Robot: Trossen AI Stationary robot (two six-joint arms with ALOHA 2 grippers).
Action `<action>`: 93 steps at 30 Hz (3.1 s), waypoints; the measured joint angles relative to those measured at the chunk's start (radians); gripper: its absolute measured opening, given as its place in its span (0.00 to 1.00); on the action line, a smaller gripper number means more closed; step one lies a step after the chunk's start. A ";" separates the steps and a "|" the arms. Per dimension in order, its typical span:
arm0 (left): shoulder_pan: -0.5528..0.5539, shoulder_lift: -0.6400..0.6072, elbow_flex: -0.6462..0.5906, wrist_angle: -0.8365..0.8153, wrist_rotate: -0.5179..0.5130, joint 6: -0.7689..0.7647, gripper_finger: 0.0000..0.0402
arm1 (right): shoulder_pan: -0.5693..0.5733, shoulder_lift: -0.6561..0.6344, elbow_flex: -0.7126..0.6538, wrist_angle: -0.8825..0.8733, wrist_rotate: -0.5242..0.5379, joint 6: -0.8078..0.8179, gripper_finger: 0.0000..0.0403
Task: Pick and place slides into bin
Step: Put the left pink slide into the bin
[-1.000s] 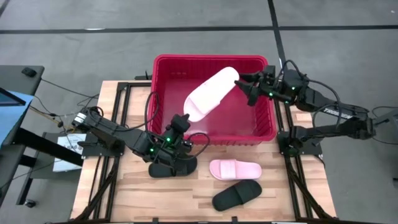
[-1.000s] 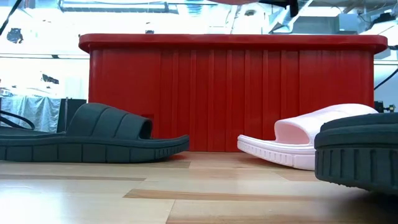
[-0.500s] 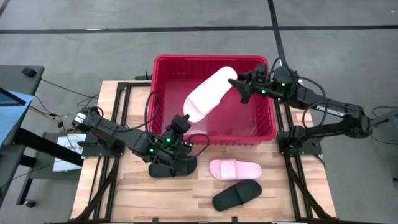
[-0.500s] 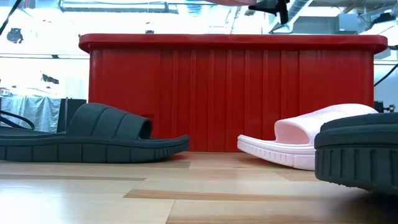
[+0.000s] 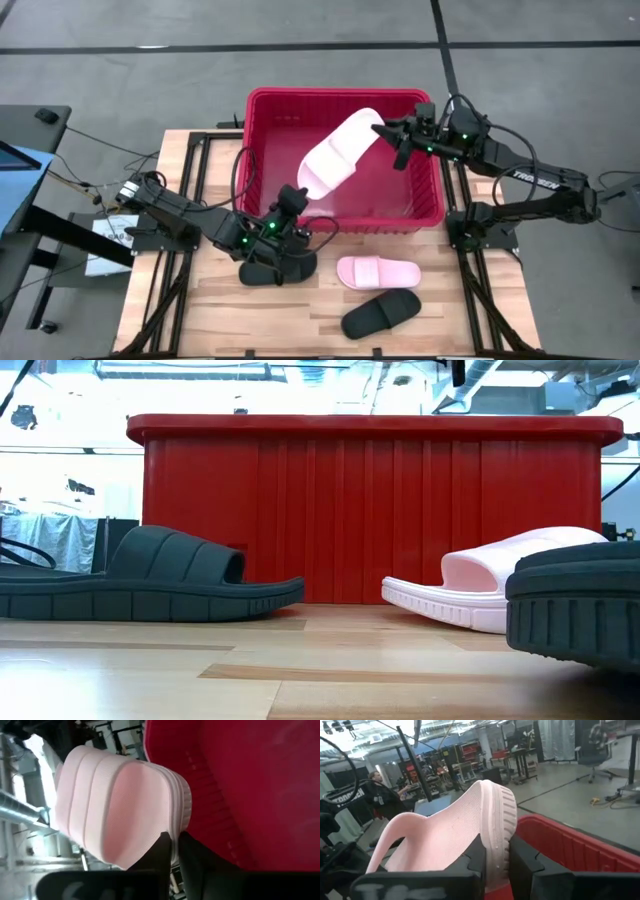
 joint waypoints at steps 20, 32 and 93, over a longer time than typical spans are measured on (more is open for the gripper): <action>-0.070 0.000 0.000 0.067 -0.032 -0.016 0.08 | -0.091 -0.088 -0.002 -0.006 0.015 -0.049 0.09; -0.152 0.000 0.000 0.067 -0.193 -0.029 0.08 | -0.175 -0.065 0.106 -0.207 -0.056 -0.178 0.09; -0.199 0.000 0.000 0.066 -0.217 -0.243 0.08 | -0.443 0.698 0.541 -0.974 -0.473 -0.398 0.09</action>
